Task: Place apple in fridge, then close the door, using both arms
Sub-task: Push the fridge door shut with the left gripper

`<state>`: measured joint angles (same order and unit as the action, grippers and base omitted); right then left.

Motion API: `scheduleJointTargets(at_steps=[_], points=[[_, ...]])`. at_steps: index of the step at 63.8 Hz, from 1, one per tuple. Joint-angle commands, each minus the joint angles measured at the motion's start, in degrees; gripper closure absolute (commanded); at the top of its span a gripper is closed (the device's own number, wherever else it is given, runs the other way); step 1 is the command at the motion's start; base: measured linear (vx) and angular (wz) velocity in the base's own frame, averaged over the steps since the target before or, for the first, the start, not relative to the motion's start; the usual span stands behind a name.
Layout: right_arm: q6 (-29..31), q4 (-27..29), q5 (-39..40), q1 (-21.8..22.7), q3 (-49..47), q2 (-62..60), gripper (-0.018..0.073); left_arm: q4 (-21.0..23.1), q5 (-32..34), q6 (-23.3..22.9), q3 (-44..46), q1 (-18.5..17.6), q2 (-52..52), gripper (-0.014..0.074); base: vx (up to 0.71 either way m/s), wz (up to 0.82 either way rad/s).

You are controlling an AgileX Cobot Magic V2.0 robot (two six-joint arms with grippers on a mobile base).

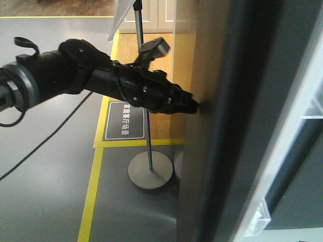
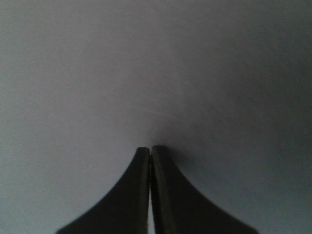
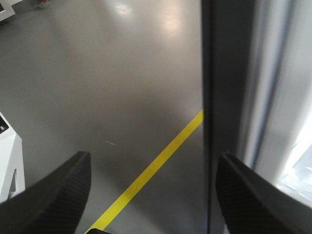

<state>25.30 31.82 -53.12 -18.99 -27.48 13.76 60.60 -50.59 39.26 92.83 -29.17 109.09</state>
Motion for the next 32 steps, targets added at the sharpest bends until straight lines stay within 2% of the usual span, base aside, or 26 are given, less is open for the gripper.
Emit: scheduleJointTargets(at_steps=[1,20,28,32], points=[[0.08,1.67,2.91,0.13,-1.33,0.67,0.0046,4.06,0.74,0.44,1.78,-3.93,-3.42,0.0603,0.0,0.0],[0.08,1.67,2.91,0.13,-1.33,0.67,0.0046,3.82,1.16,0.5,1.78,-10.36,-3.42,0.0603,0.0,0.0],[0.08,1.67,2.91,0.13,-1.33,0.67,0.0046,0.16,1.04,0.06,1.78,-11.44,-3.42,0.0603,0.0,0.0],[0.08,1.67,2.91,0.13,-1.33,0.67,0.0046,-2.81,0.76,-2.47,1.78,-11.44,-3.49,0.0603,0.0,0.0]])
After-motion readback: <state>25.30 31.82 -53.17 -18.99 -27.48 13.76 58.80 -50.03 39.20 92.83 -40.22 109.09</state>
